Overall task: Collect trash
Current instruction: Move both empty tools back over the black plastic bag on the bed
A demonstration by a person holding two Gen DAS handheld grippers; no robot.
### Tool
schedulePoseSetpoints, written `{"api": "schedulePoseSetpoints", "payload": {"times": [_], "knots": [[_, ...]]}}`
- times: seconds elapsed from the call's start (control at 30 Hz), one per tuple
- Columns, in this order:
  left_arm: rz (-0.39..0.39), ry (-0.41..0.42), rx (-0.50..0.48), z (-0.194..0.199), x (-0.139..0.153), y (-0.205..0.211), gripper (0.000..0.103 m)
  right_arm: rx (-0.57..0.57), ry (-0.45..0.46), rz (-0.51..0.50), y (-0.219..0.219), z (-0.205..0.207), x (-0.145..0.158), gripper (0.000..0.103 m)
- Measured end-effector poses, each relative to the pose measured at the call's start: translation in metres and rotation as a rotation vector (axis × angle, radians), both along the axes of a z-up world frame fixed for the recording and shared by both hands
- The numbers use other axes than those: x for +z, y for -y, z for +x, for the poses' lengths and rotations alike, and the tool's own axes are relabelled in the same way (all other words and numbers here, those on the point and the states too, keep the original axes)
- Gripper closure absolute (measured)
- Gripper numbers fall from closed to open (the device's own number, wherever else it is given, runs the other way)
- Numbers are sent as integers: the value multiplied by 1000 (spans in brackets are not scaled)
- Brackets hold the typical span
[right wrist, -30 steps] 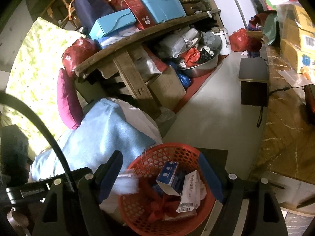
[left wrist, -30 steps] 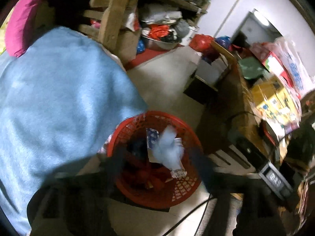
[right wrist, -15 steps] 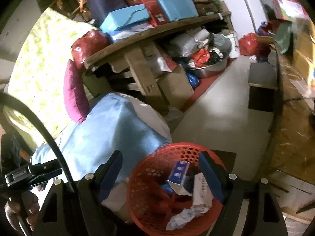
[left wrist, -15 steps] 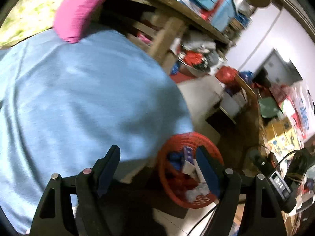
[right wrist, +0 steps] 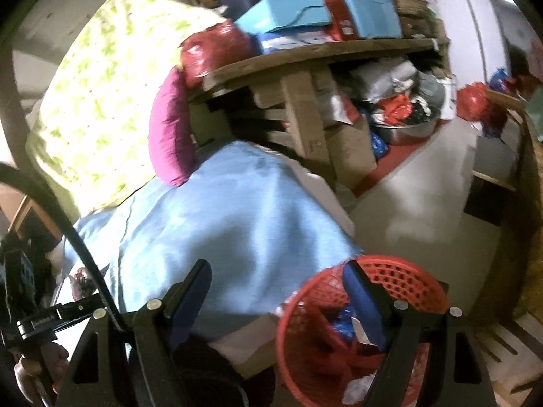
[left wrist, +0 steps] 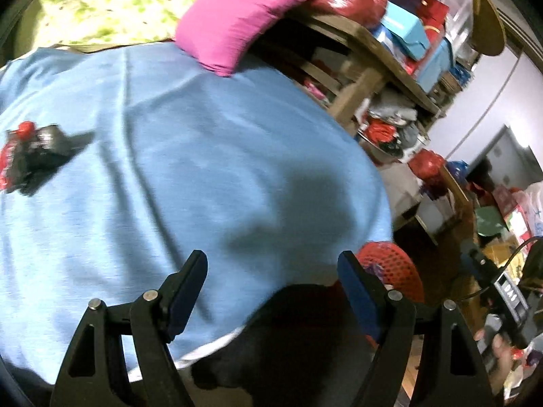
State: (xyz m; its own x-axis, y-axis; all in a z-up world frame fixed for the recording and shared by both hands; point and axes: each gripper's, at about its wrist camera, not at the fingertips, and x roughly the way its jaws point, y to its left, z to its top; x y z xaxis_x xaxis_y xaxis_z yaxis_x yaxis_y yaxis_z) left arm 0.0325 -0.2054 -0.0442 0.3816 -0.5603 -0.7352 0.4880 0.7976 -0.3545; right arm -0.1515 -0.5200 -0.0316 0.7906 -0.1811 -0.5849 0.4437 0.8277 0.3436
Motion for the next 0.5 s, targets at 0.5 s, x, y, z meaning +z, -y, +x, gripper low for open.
{"api": "schedulePoseSetpoints", "payload": {"times": [0.5], "knots": [[62,43,314,59,-5,-140,24,247,11,-33,-98,84,14,21]]}}
